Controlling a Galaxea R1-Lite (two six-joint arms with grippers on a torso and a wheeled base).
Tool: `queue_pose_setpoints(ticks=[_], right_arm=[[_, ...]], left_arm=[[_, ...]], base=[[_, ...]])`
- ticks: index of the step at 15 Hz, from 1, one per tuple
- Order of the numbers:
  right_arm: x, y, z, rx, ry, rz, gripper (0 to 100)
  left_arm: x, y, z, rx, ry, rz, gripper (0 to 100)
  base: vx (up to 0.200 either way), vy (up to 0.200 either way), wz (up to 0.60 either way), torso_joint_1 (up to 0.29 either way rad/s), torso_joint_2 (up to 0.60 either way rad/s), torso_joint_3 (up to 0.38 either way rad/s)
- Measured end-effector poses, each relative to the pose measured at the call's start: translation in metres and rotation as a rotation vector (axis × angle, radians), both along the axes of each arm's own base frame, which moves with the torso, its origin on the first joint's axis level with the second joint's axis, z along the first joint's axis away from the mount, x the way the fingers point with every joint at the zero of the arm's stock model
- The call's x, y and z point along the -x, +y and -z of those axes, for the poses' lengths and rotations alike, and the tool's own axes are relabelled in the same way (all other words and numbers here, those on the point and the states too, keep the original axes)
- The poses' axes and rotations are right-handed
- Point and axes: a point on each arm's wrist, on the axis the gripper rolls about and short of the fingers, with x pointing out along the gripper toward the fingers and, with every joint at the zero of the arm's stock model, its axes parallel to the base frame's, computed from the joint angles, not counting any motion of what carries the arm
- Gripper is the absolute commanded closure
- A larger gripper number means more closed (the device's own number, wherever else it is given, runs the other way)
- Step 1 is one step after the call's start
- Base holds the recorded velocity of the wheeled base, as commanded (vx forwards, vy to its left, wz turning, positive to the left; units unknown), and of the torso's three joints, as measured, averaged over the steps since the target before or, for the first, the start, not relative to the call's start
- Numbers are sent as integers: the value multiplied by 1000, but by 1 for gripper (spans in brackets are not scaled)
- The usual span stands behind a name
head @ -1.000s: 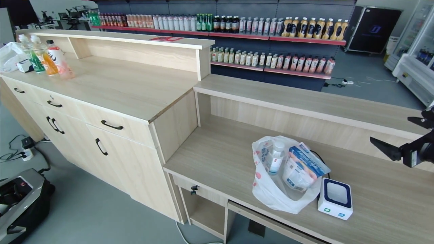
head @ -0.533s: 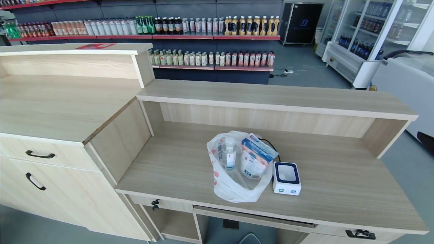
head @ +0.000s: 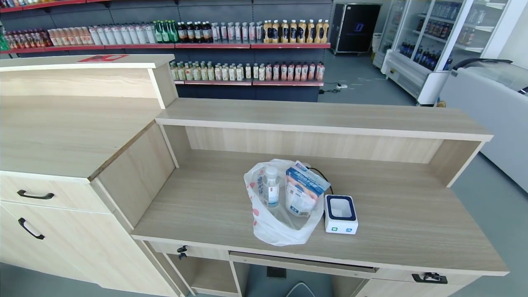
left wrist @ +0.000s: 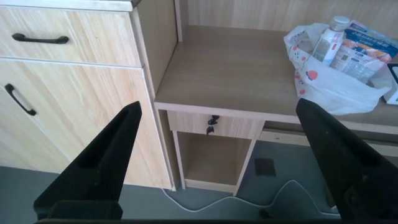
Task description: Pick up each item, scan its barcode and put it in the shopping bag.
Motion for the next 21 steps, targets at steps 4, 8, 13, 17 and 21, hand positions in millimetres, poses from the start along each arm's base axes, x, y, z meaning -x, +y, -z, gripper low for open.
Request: queue_pose_setpoints(ticks=[4, 8, 13, 17, 21], right_arm=[[35, 6, 52, -87, -21, -41, 0], [58, 8, 82, -149, -1, -94, 0], [76, 9, 105, -206, -15, -157, 0], [79, 9, 112, -294, -7, -166, 0], [80, 9, 112, -295, -12, -166, 0]], left_arm=[[0, 0, 0, 0, 0, 0, 0], [0, 0, 0, 0, 0, 0, 0], [0, 0, 0, 0, 0, 1, 0], [0, 0, 0, 0, 0, 0, 0], [0, 0, 0, 0, 0, 0, 0]], base=[[0, 0, 0, 0, 0, 0], [0, 0, 0, 0, 0, 0], [0, 0, 0, 0, 0, 0], [0, 0, 0, 0, 0, 0], [0, 0, 0, 0, 0, 0]])
